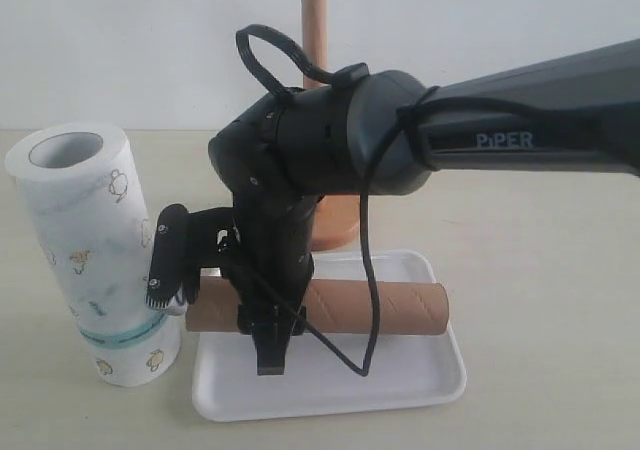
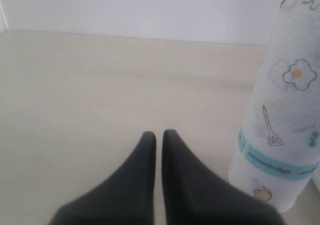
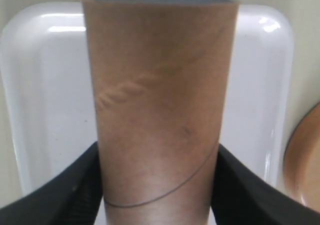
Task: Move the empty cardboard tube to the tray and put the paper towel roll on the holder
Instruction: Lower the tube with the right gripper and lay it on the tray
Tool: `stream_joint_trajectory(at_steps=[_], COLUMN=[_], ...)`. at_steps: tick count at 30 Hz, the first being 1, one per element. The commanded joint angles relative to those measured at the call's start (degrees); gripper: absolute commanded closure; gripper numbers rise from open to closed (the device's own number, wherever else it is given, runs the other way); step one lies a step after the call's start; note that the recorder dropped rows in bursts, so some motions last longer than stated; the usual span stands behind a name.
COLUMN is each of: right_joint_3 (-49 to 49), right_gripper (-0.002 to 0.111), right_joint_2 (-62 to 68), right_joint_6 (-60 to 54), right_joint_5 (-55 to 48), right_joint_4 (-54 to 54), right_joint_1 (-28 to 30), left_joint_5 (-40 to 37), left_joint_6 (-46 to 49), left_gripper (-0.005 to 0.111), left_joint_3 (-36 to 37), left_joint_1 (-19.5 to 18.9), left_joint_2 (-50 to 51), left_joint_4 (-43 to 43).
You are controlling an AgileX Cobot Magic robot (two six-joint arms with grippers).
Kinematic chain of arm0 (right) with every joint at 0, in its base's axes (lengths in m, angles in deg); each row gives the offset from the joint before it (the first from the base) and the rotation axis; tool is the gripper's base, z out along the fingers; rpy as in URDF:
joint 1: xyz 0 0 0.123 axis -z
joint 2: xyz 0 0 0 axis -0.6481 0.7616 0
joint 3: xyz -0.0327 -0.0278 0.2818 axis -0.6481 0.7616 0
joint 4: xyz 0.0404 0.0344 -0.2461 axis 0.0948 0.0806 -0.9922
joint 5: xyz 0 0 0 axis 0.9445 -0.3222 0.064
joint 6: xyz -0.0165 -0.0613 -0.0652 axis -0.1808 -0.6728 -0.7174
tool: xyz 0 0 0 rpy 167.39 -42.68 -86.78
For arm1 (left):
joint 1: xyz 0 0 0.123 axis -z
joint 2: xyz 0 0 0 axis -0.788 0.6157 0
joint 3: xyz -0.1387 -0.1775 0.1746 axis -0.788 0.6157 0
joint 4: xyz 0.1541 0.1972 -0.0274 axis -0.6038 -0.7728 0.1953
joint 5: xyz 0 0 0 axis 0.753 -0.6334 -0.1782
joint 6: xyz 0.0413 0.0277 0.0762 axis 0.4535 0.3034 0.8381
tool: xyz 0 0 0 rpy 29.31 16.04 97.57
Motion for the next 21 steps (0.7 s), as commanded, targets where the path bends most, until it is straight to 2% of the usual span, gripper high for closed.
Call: stream_joint_trajectory(at_steps=[1, 2, 4, 11, 14, 16, 21], right_joint_3=[-0.5, -0.5, -0.5, -0.5, -0.5, -0.5, -0.5], right_gripper=[0.078, 0.061, 0.051, 0.05, 0.033, 0.028, 0.035], right_joint_2=[0.0, 0.0, 0.0, 1.9, 1.9, 1.9, 1.5], right_joint_6=[1.8, 2.3, 2.8, 6.6, 7.5, 7.5, 7.1], right_joint_5=[-0.6, -0.7, -1.6, -3.7, -2.9, -2.9, -5.2], right_joint_4=[0.7, 0.7, 0.4, -3.2, -3.4, -3.4, -3.6], right_joint_1=[0.3, 0.3, 0.3, 0.0, 0.1, 0.1, 0.1], left_joint_5=[0.2, 0.2, 0.2, 0.2, 0.2, 0.2, 0.2], left_joint_6=[0.0, 0.0, 0.0, 0.0, 0.0, 0.0, 0.0], left_gripper=[0.103, 0.103, 0.103, 0.103, 0.103, 0.103, 0.103], left_joint_3=[0.2, 0.2, 0.2, 0.2, 0.2, 0.2, 0.2], left_joint_1=[-0.1, -0.1, -0.1, -0.1, -0.1, -0.1, -0.1], left_joint_2=[-0.2, -0.2, -0.2, -0.2, -0.2, -0.2, -0.2], left_joint_4=[0.6, 0.6, 0.6, 0.6, 0.6, 0.6, 0.6])
